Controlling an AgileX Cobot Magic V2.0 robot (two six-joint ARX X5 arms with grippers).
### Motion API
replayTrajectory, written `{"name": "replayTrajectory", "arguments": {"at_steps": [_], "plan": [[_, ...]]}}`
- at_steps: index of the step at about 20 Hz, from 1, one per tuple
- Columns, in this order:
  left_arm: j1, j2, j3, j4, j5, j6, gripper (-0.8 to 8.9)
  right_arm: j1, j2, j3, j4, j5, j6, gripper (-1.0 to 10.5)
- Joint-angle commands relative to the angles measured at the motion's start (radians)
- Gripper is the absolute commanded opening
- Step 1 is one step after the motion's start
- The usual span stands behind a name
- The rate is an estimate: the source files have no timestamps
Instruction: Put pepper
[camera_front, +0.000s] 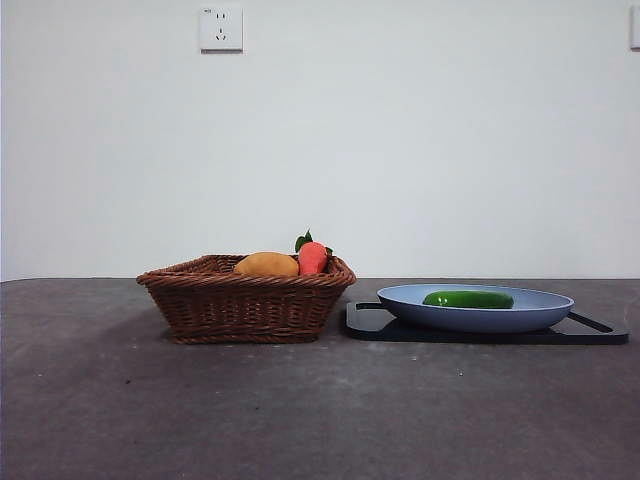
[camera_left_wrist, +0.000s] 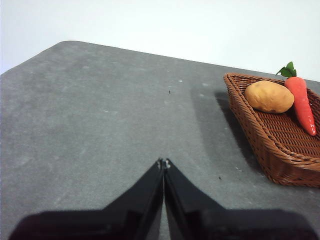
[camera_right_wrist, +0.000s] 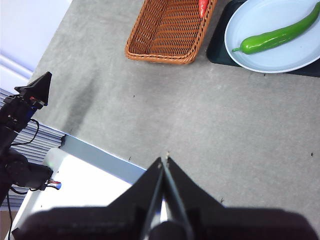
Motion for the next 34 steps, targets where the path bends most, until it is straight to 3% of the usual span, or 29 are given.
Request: {"name": "replayTrajectory", "arguments": {"at_steps": [1,8,11,13,22,28,34], "plan": [[0.002,-0.003,-0.01,0.013,0.006,-0.006,0.08,0.003,0.004,0.018,-0.015,0.0,0.006,0.1],[0.002,-0.003,-0.01,0.012,0.006,-0.006,0.08,0.003,0.004,0.018,-0.015,0.0,-0.002,0.1],[0.002,-0.003,-0.01,0.012,0.006,-0.006,0.08,-0.007,-0.018,0.01,0.069,0.059,-0.137,0.1],[0.002,-0.003,-0.01,0.013,0.006,-0.006,0.08,-0.042,-0.082,-0.043,0.213,0.074,-0.177,0.1],[0.002,-0.003,-0.01,0.012,0.006,-0.006,0.08,-0.092,-0.459,-0.754,1.001,0.137,-0.13,0.1],[0.002,-0.003,-0.01,0.012,0.006,-0.006,0.08,-0.092,-0.602,-1.033,1.195,0.241,-0.073,0.1],[0.002,-0.003,-0.01,0.012,0.006,-0.006,0.08,-0.092,-0.714,-1.207,1.272,0.301,-0.02,0.1]]}}
